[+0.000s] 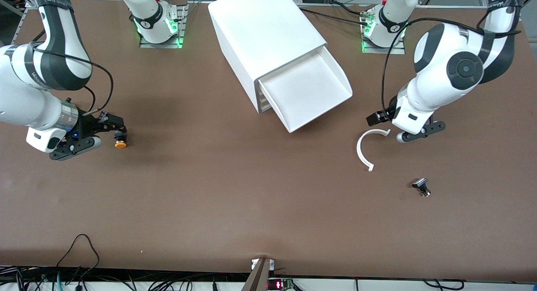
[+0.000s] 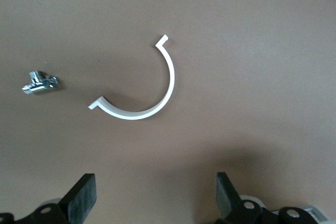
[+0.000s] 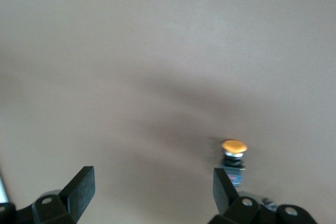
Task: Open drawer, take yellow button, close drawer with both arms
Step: 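Lower the button onto the table and open the right gripper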
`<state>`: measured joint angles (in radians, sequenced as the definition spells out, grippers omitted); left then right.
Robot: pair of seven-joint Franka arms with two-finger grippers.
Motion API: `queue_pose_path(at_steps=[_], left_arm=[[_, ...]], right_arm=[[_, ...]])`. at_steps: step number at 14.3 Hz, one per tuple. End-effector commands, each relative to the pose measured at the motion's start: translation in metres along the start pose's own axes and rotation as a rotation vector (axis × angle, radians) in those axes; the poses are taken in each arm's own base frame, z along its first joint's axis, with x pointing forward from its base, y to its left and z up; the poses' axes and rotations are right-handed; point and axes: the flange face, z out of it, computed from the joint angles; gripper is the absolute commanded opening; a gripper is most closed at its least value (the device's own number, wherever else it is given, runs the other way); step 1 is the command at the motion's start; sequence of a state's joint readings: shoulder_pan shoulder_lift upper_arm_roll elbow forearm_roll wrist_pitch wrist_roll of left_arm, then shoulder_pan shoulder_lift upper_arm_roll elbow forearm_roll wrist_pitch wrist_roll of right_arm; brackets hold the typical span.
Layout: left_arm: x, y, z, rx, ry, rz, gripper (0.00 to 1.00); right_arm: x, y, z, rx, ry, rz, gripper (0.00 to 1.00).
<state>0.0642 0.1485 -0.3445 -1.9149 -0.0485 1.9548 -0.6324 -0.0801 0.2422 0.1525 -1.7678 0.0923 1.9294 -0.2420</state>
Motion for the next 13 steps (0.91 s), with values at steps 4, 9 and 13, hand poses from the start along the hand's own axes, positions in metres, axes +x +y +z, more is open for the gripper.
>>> queue_pose_path(at_steps=[4,9,13], left_arm=[[-0.014,0.038,0.033,-0.045,0.005,-0.114,1.0],[-0.031,0.067,0.058,-0.042,-0.012,-0.11,1.0],[-0.069,0.09,0.078,-0.02,-0.043,-0.06,1.0]], right_arm=[[0.005,-0.054,-0.092,-0.136,0.033,0.142,1.0],[-0.026,0.022,-0.139,-0.202,0.044,0.271,1.0],[-0.033,0.035,-0.146,-0.208,0.04,0.242,1.0]])
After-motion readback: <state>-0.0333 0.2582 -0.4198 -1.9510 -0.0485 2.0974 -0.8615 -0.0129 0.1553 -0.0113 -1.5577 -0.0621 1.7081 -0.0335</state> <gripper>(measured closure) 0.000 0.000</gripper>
